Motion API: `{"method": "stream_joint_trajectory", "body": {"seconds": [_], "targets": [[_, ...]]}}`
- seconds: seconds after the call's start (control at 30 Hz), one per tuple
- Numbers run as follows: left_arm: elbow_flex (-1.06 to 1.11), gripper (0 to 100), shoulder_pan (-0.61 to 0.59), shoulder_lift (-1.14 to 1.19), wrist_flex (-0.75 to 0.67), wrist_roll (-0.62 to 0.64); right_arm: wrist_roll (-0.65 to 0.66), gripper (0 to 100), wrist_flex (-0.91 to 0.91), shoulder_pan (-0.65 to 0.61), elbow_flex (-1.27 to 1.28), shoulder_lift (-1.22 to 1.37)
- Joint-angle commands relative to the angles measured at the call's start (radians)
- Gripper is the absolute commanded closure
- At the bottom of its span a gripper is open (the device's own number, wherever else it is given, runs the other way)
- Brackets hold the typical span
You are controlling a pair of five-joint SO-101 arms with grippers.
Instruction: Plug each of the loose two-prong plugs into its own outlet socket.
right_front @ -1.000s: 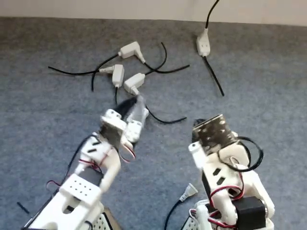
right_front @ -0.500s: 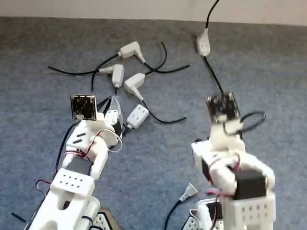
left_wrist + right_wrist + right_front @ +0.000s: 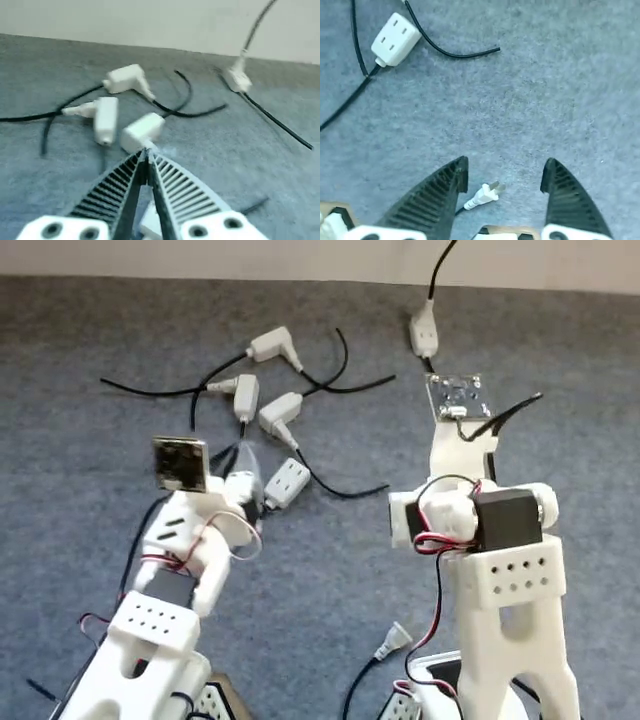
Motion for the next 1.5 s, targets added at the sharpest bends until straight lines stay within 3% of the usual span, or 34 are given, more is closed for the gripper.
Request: {"method": "stream_joint_trajectory", "body": {"seconds": [0.0,0.13,0.27,0.47,0.67,0.83,1.03,1.23,1.47], "targets": [[-0.016,95,0.18,-0.004,0.063,-0.061,0.083,76.3,0.035,0.134,-0.019,-0.001],[-0.05,85,0.315,-0.004,0.175,-0.206,0.224,76.3,0.013,0.383,-0.025,0.005],[-0.084,84,0.395,-0.005,0.273,-0.276,0.374,76.3,-0.053,0.628,-0.024,0.007],[-0.079,84,0.558,-0.005,0.298,-0.388,0.52,76.3,-0.099,0.851,-0.018,0.01],[-0.085,84,0.753,-0.013,0.42,-0.453,0.551,76.3,-0.094,0.934,-0.018,0.01],[-0.085,84,0.845,-0.013,0.471,-0.45,0.617,76.3,-0.097,1.021,-0.018,0.01],[-0.124,84,0.871,-0.015,0.511,-0.45,0.697,76.3,-0.101,1.132,-0.016,0.012],[-0.159,84,0.974,-0.005,0.572,-0.45,0.703,76.3,-0.171,1.165,0.087,0.044],[-0.168,84,0.917,-0.005,0.565,-0.385,0.697,76.3,-0.275,1.207,0.151,0.127]]}}
